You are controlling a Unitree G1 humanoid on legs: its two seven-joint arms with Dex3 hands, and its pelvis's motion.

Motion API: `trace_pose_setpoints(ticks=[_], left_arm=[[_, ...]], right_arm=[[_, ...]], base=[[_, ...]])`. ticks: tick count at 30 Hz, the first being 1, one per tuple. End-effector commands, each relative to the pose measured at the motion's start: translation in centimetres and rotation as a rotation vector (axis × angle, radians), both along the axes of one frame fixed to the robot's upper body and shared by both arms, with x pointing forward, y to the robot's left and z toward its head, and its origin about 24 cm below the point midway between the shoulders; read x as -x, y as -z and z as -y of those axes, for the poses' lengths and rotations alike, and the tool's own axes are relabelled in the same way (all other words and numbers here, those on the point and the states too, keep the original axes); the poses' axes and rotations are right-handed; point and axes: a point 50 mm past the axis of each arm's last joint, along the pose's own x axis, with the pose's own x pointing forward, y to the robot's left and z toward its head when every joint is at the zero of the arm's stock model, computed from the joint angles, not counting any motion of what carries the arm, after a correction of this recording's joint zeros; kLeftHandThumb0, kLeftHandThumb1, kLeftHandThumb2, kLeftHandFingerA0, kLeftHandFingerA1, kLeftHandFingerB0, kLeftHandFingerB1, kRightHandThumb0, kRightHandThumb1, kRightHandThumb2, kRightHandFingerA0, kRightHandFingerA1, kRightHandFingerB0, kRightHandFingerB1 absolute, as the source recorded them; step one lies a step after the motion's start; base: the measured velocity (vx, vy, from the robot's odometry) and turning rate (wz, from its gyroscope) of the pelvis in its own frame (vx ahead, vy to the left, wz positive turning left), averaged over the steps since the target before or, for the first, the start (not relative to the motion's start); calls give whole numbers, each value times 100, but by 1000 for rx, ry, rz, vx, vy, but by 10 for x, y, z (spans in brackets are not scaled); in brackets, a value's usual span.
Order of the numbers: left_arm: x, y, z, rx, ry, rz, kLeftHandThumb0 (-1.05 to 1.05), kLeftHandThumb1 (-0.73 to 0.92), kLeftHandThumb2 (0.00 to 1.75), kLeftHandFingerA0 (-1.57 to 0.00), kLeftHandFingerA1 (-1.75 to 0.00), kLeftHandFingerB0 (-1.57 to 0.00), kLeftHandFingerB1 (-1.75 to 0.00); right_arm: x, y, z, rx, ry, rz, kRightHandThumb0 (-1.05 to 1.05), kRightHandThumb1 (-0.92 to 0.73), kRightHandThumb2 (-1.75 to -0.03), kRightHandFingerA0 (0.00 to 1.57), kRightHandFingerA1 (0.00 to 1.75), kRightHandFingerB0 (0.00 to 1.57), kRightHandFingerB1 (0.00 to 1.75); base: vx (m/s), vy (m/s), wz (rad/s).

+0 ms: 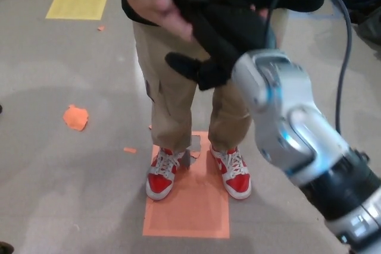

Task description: The robot extends its right arm to grab a person's hand and shakes it

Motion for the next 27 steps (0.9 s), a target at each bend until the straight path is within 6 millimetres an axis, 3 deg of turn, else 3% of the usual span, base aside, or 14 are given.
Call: trace_pose_setpoints(ticks=[1,7,8,9,10,11,12,13,14,15,17,20,21,27], left_arm=[[6,-5,-13,-50,4,0,-26,59,107,-8,-50,-8,-50],[5,-5,-11,-39,12,9,-27,60,108,-6,-50,-6,-49],[5,-5,-11,-40,16,9,-47,79,64,-22,-31,-18,-30],[5,-5,-11,-40,18,9,-47,79,64,-22,-31,-18,-30],[5,-4,-10,-35,12,5,-47,79,64,-20,-31,-17,-30],[5,-4,-10,-39,17,11,-27,59,108,-7,-50,-7,-49],[5,-4,-10,-40,18,10,-27,59,108,-7,-50,-7,-49],[6,-4,-10,-40,18,9,-27,59,108,-7,-50,-7,-49],[6,-4,-10,-37,15,10,-28,59,108,-6,-50,-6,-49],[6,-4,-10,-37,15,10,-28,59,108,-6,-50,-6,-49],[5,-4,-10,-29,7,17,-27,59,108,-6,-50,-6,-49],[7,-4,-11,-34,11,7,-28,59,108,-6,-50,-6,-49],[7,-4,-11,-43,27,3,-28,59,108,-6,-50,-6,-49],[8,-4,-12,-40,19,0,-27,59,108,-7,-50,-7,-50]], right_arm=[[-26,5,21,47,232,-67,-101,-71,-109,0,11,0,1],[-41,4,26,101,301,-83,-92,-68,-105,0,28,0,5],[-42,4,26,101,301,-78,-83,-64,-90,9,40,0,0],[-43,4,25,101,302,-77,-83,-64,-90,9,40,0,0],[-44,3,25,101,293,-62,-74,-63,-94,26,51,0,12],[-45,4,25,53,231,1,-30,-55,-100,69,72,10,48],[-46,4,24,43,222,9,-31,-74,-62,76,67,27,33],[-46,5,24,39,217,10,-31,-74,-62,76,67,27,33],[-47,7,24,36,212,26,-22,-70,-61,74,107,32,35],[-47,8,24,29,206,39,-18,-66,-60,72,123,35,37],[-45,12,25,-13,187,77,-16,-66,-60,74,122,39,38],[-40,20,26,-75,147,139,-15,-70,-60,78,96,43,41],[-39,22,27,-100,138,154,-14,-74,-61,78,62,48,43],[-25,2,27,-221,78,247,-15,-68,-60,88,80,71,53]], base=[[0,0,0],[0,0,0],[0,0,0],[0,0,0],[0,0,0],[0,0,0],[0,0,0],[0,0,0],[0,0,0],[0,0,0],[0,0,0],[0,0,0],[0,0,0],[0,0,0]])
